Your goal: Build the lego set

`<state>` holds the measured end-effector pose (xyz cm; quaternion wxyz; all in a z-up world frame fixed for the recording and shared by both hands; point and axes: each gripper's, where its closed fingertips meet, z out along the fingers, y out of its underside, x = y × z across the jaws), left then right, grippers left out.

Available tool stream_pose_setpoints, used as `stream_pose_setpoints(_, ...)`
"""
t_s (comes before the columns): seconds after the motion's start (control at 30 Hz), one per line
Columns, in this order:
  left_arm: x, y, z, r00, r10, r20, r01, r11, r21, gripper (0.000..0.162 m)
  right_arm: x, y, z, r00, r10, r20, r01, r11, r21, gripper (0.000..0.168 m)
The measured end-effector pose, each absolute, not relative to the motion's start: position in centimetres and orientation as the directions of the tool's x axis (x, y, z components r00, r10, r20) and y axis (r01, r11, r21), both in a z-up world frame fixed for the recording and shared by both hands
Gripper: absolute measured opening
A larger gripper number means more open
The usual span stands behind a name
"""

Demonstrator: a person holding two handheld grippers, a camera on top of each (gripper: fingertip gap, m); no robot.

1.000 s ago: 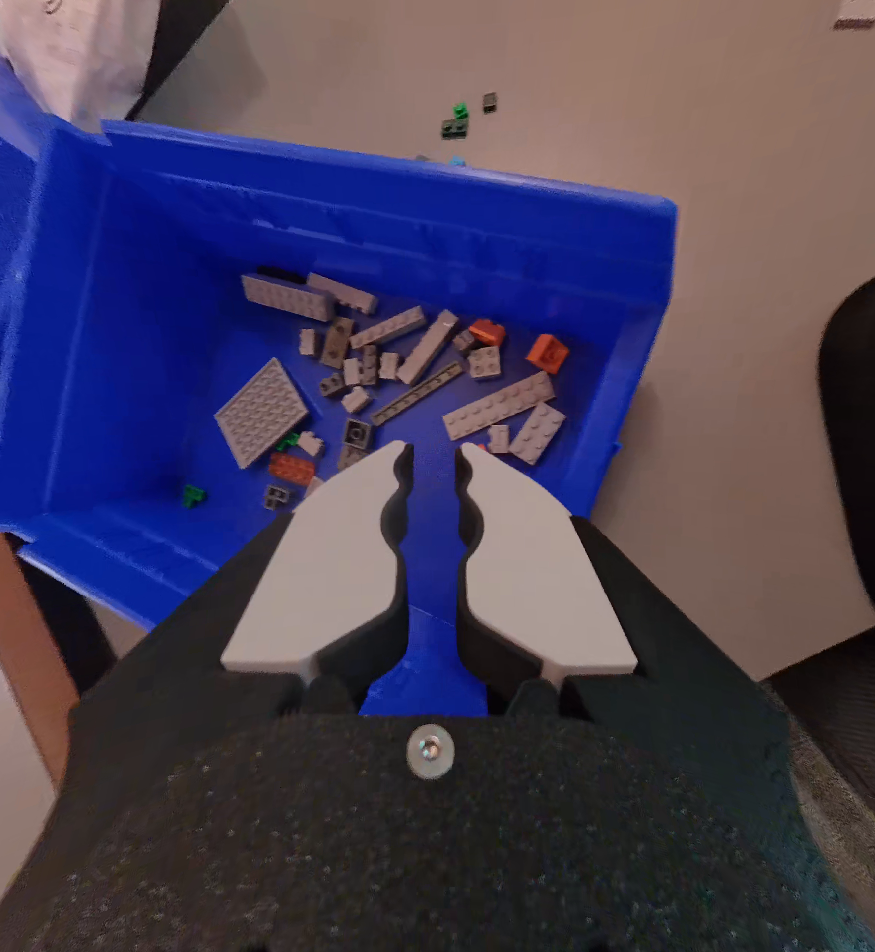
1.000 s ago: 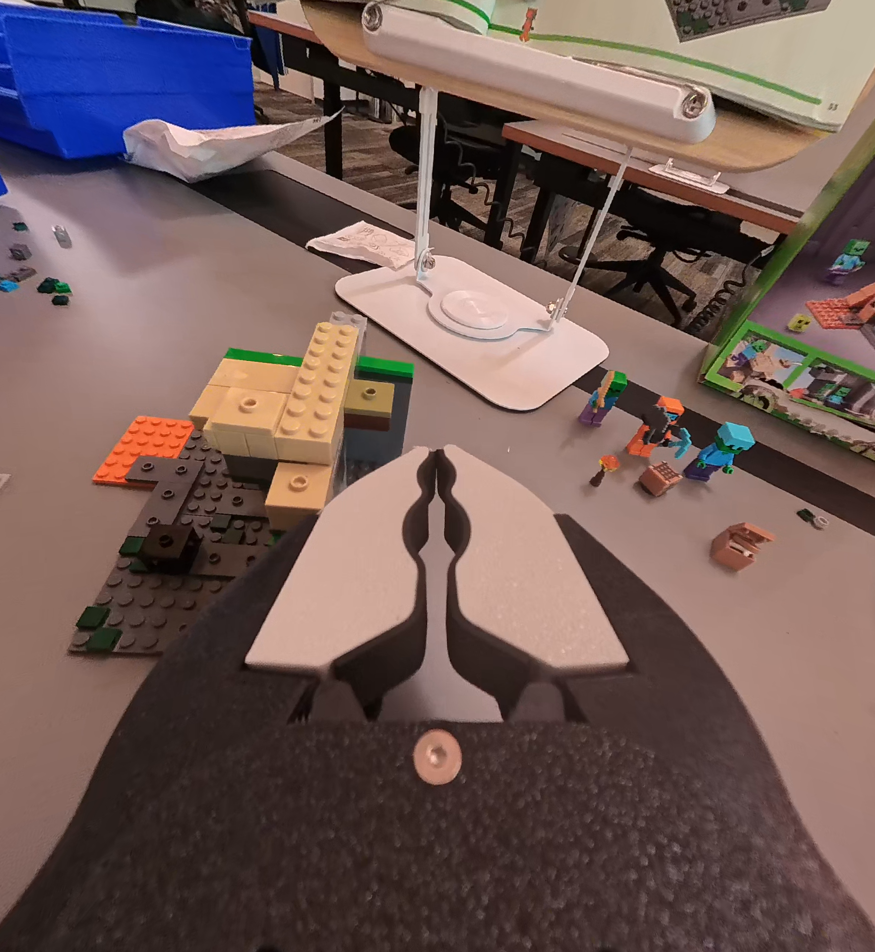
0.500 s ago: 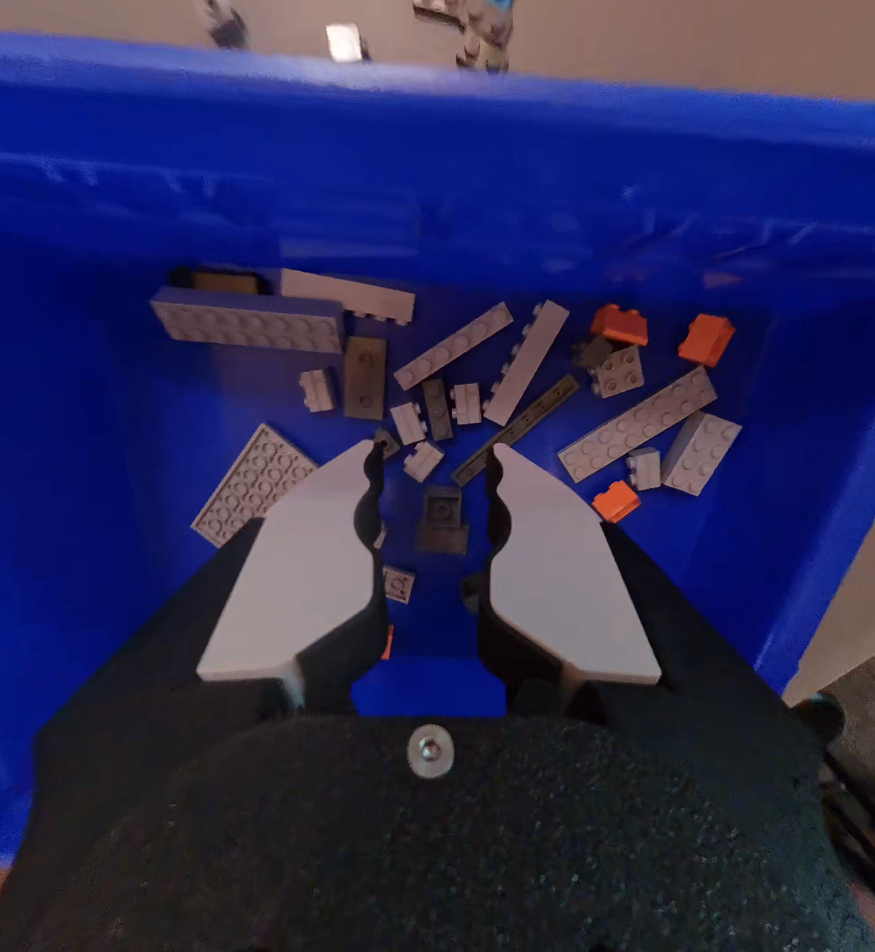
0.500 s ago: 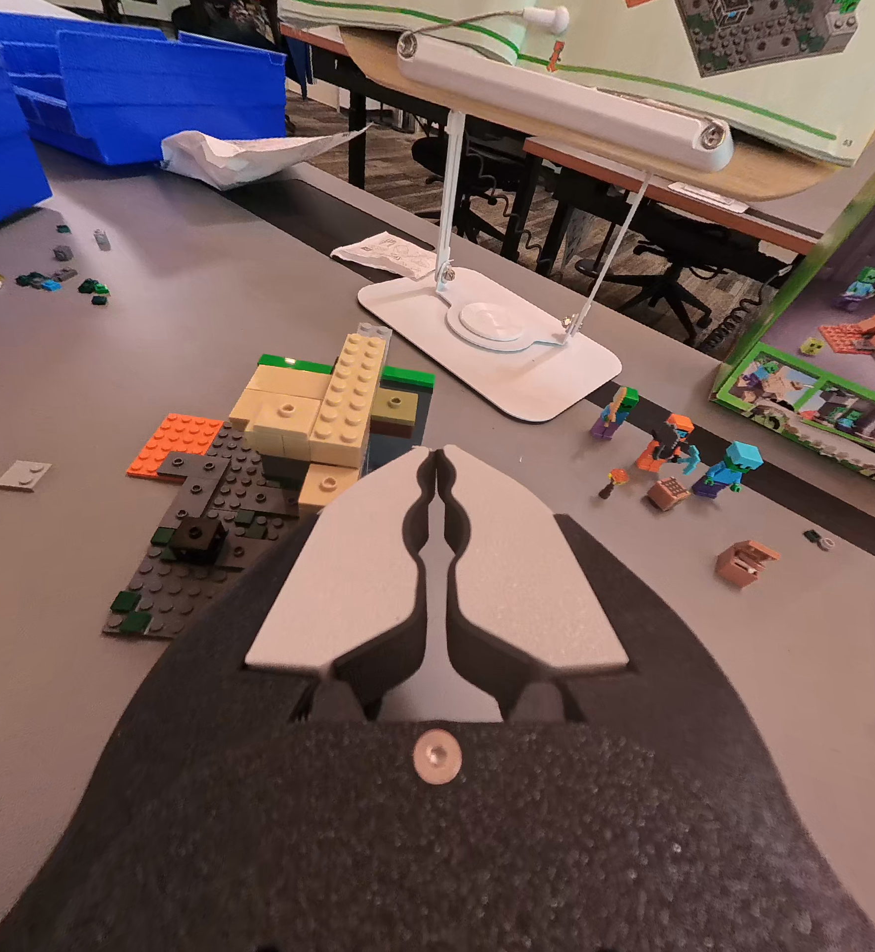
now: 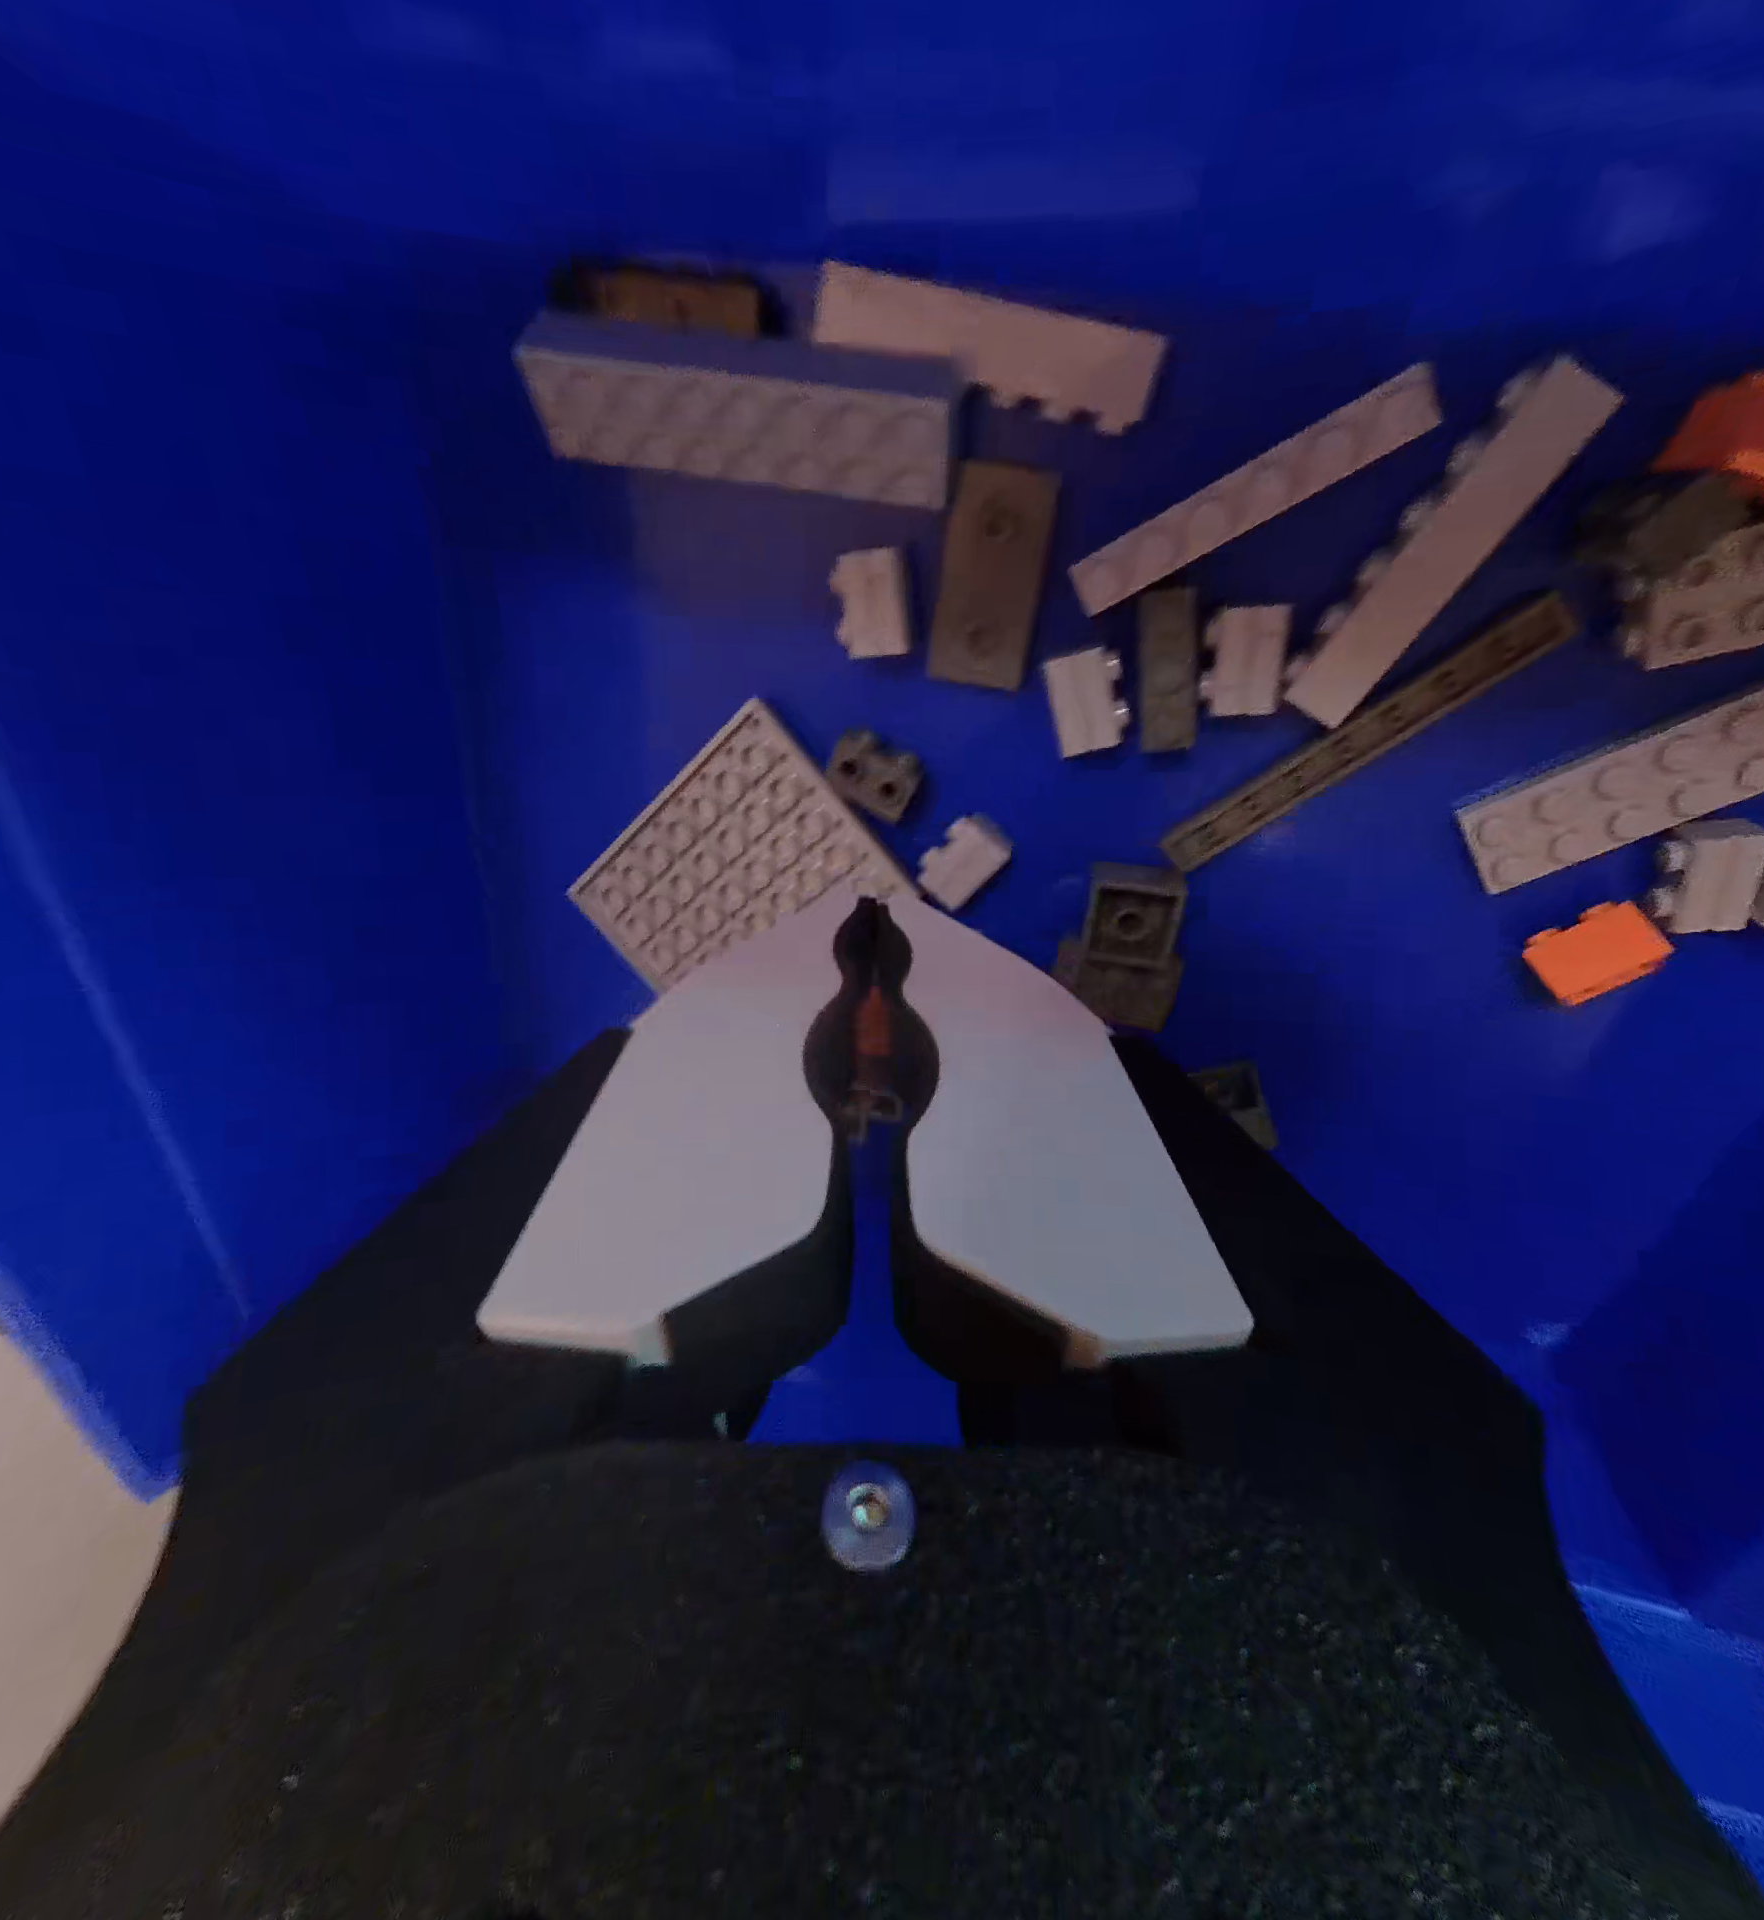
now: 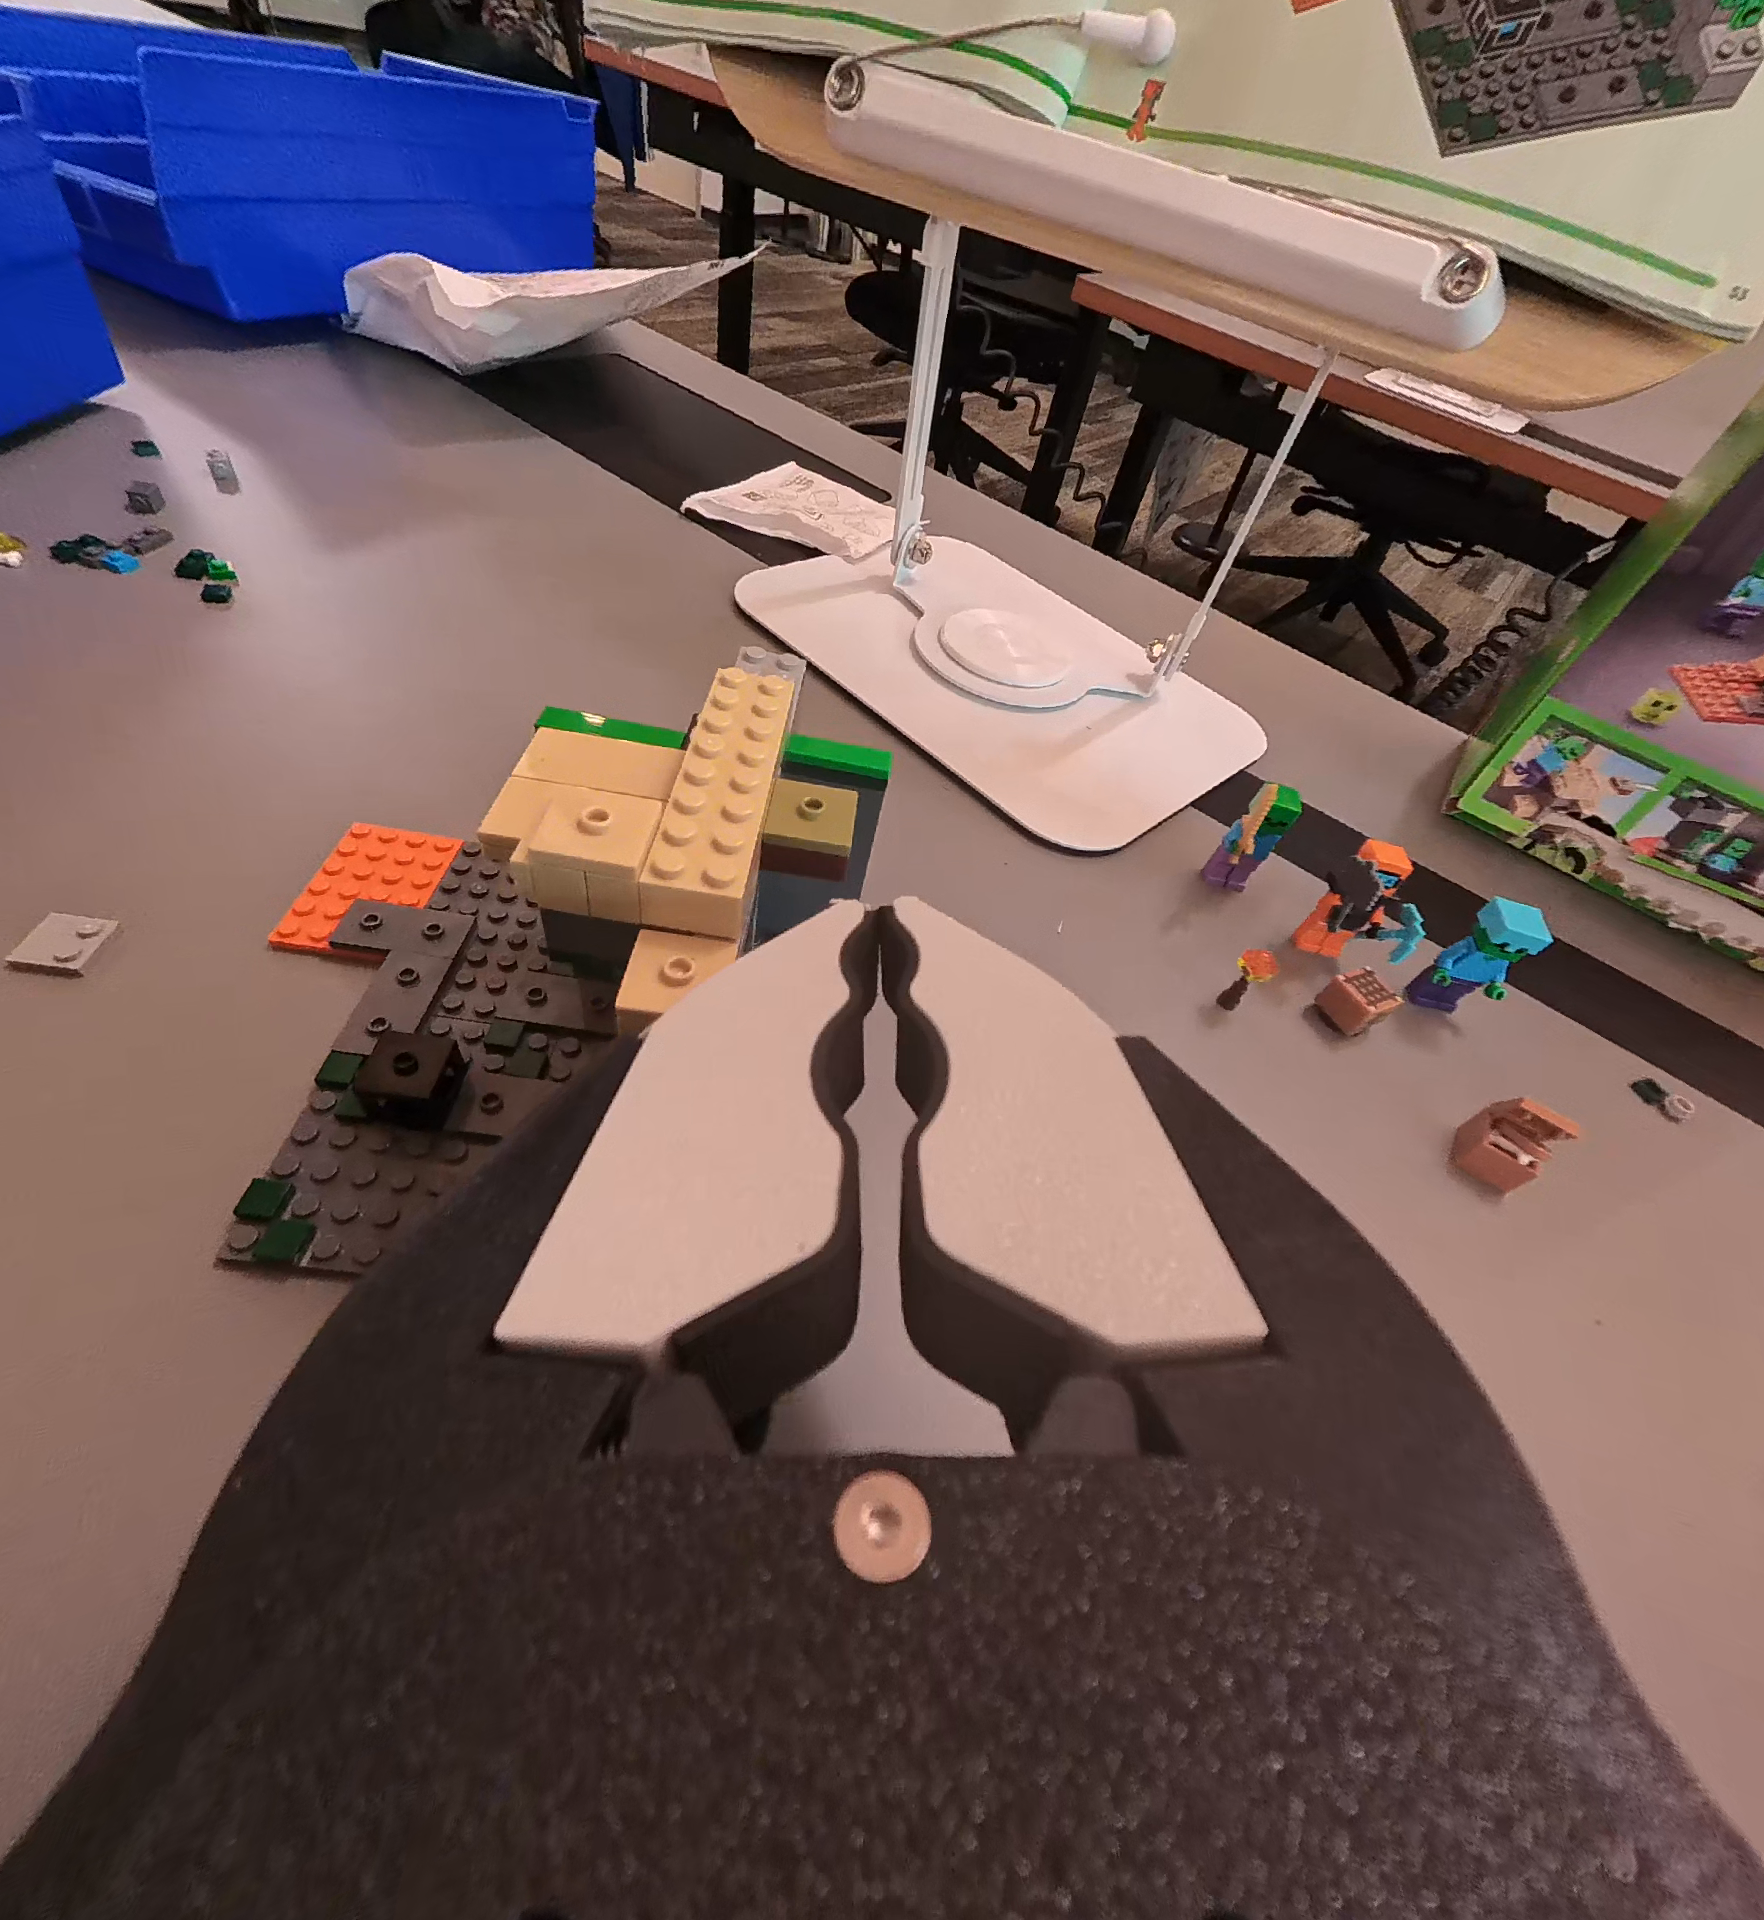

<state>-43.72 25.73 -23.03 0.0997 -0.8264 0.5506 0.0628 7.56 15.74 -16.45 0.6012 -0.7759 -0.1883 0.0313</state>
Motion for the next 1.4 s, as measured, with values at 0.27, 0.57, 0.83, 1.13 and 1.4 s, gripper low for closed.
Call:
stream_pose_setpoints(0.27,-45.0,25.4,-21.0,0.425,-0.879,-0.218,-0.904,-0.401,-0.147,0.009,7.4,15.7,-16.5,0.925,0.334,0.180,0.258,-0.206,-0.944,0.000)
stream_pose_setpoints(0.57,-44.4,20.7,-23.5,0.285,-0.958,-0.038,-0.958,-0.283,-0.046,0.029,7.5,15.7,-16.2,0.927,0.328,0.183,0.257,-0.198,-0.946,0.000)
stream_pose_setpoints(0.83,-44.2,20.6,-24.9,0.271,-0.962,-0.023,-0.963,-0.271,-0.002,0.032,7.6,15.7,-16.2,0.927,0.326,0.185,0.259,-0.201,-0.945,0.000)
stream_pose_setpoints(1.13,-44.3,20.5,-25.2,0.278,-0.960,-0.007,-0.960,-0.278,-0.013,0.031,7.7,15.7,-16.3,0.927,0.327,0.185,0.260,-0.202,-0.944,0.000)
stream_pose_setpoints(1.4,-44.3,20.7,-25.1,0.276,-0.961,-0.011,-0.961,-0.276,-0.004,0.025,7.8,15.7,-16.1,0.927,0.325,0.186,0.259,-0.198,-0.945,0.000)
